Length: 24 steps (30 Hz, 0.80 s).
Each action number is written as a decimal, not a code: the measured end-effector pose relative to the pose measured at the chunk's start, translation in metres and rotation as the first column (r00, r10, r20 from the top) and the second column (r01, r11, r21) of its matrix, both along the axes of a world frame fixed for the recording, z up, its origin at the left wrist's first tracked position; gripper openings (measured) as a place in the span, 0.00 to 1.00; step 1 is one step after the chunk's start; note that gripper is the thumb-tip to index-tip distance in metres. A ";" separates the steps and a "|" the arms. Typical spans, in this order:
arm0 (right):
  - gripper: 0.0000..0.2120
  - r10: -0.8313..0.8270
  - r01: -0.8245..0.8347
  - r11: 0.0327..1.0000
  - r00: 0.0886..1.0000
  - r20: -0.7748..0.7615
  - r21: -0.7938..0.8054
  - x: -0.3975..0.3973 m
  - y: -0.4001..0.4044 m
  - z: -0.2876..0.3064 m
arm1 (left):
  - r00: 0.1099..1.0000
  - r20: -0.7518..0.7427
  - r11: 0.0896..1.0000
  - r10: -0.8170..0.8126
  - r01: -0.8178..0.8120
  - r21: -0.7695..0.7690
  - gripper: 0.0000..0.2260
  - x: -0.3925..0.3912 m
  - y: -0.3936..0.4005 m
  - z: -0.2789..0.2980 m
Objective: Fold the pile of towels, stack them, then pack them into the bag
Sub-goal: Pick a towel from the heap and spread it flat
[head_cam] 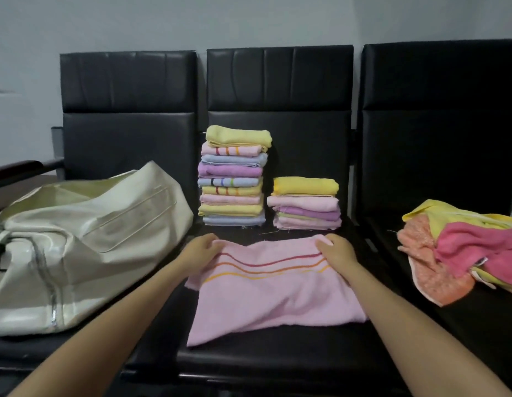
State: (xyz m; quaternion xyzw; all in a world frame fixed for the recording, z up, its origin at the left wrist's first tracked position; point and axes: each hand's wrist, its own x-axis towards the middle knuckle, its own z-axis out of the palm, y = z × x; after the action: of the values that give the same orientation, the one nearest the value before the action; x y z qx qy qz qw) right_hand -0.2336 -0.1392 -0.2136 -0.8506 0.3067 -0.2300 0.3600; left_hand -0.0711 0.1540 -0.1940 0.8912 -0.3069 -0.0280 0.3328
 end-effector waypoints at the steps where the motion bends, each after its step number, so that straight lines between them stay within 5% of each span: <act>1: 0.15 0.010 -0.010 0.999 1.000 0.000 -0.050 0.001 0.000 -0.008 | 1.000 0.024 0.999 -0.018 0.017 0.042 0.09 0.005 -0.004 -0.006; 5: 0.18 -0.048 0.016 0.946 0.995 -0.091 -0.323 -0.002 -0.008 -0.018 | 0.976 0.214 0.980 -0.028 -0.015 0.198 0.10 0.016 -0.012 -0.020; 10: 0.11 -0.175 0.063 0.849 0.970 -0.167 -0.525 -0.011 -0.012 -0.023 | 0.936 0.347 0.980 0.065 -0.126 0.157 0.09 0.026 -0.015 -0.029; 14: 0.13 -0.153 0.060 0.902 0.970 -0.189 -0.427 -0.007 -0.018 -0.016 | 0.979 0.177 0.986 0.101 -0.122 0.110 0.08 0.036 -0.021 -0.028; 18: 0.13 -0.009 0.004 0.998 0.996 -0.086 -0.062 0.003 -0.034 0.001 | 0.979 0.130 0.984 0.156 -0.165 0.067 0.11 0.037 -0.026 -0.034; 24: 0.06 -0.022 0.013 0.991 0.998 -0.063 -0.131 0.020 -0.051 -0.008 | 0.983 0.139 0.987 0.122 -0.135 0.089 0.09 0.041 -0.024 -0.040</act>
State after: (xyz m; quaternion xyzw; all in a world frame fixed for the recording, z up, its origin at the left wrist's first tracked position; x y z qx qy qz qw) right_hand -0.2132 -0.1906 -0.2220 -0.8765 0.3101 -0.2251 0.2914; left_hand -0.0298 0.1298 -0.2337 0.9244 -0.2684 0.0379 0.2685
